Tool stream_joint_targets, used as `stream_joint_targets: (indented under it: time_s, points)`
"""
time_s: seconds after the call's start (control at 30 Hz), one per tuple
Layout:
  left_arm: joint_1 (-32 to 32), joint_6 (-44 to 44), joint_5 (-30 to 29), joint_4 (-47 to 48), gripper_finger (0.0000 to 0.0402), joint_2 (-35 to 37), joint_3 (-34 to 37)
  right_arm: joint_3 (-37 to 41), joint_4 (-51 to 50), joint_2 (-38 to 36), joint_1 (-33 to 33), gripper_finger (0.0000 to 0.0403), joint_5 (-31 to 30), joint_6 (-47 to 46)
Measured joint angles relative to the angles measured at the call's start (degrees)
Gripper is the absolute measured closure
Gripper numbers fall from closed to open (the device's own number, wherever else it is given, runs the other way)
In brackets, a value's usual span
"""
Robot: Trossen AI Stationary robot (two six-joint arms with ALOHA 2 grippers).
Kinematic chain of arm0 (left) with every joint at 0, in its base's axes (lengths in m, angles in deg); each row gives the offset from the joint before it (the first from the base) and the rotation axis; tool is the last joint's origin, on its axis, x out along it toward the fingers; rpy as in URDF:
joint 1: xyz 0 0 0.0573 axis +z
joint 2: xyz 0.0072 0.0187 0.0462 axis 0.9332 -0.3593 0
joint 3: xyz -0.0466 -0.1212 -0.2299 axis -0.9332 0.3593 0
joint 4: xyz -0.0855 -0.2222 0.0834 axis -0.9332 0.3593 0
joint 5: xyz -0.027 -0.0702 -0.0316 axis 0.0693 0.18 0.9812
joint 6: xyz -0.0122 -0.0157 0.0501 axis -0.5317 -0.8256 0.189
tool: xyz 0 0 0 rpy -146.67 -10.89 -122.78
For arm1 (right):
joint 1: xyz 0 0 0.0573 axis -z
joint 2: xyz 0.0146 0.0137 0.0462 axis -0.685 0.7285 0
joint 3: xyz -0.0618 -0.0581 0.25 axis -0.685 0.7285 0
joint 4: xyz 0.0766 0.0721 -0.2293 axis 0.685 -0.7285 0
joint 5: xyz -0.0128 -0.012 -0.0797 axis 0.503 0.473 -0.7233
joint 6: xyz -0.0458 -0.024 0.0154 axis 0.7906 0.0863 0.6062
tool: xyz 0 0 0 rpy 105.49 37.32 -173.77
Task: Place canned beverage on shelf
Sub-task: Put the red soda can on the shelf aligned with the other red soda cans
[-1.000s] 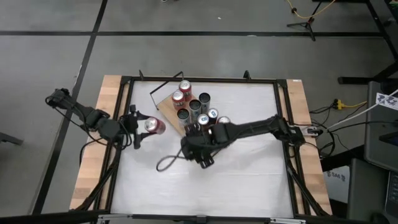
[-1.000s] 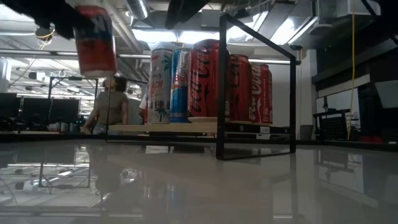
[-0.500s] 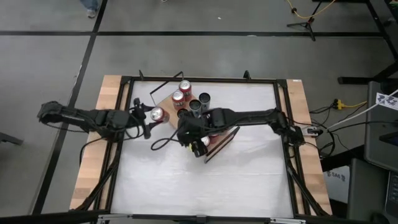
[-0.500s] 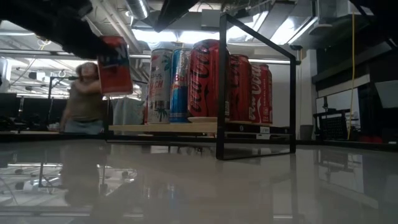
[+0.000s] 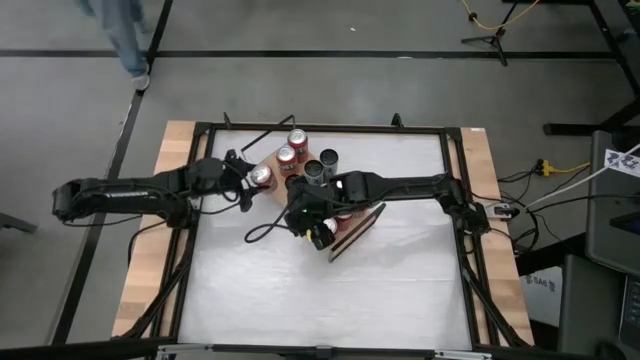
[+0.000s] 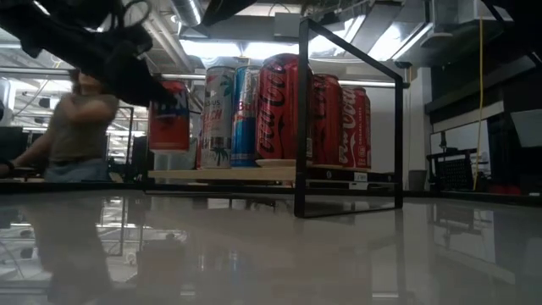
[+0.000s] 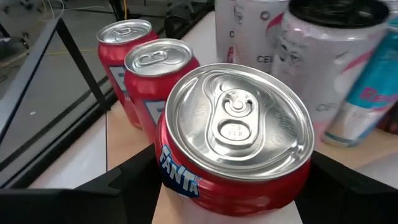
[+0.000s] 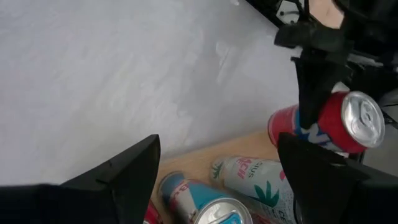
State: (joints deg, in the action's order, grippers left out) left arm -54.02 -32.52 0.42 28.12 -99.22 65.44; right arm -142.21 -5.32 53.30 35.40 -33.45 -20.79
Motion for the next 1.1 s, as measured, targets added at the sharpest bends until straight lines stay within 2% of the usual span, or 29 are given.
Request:
stream_joint_targets:
  time_s: [0.17,0.43,0.7,0.83,1.1]
  points:
    - [3.7,1.0,4.0,-4.2,0.0127,-4.1,0.0,0.0,-0.1,0.0,0.0,0.0086,-0.2,0.0]
    - [6.5,0.6,6.3,-6.6,0.0127,-10.7,0.0,0.0,-0.2,0.0,0.0,0.0086,-0.2,1.2]
    - [6.6,1.0,5.7,-9.3,0.0125,-12.7,0.0,0.0,-0.6,0.0,0.0,0.0086,-0.3,1.3]
    - [6.6,0.7,5.4,-9.4,0.0106,-12.7,0.0,0.0,-0.6,0.0,0.0,0.0086,-0.3,1.3]
    - [6.6,0.5,0.9,-9.5,0.0067,-12.7,0.0,0.0,-0.5,0.1,0.0,0.0086,-0.3,1.2]
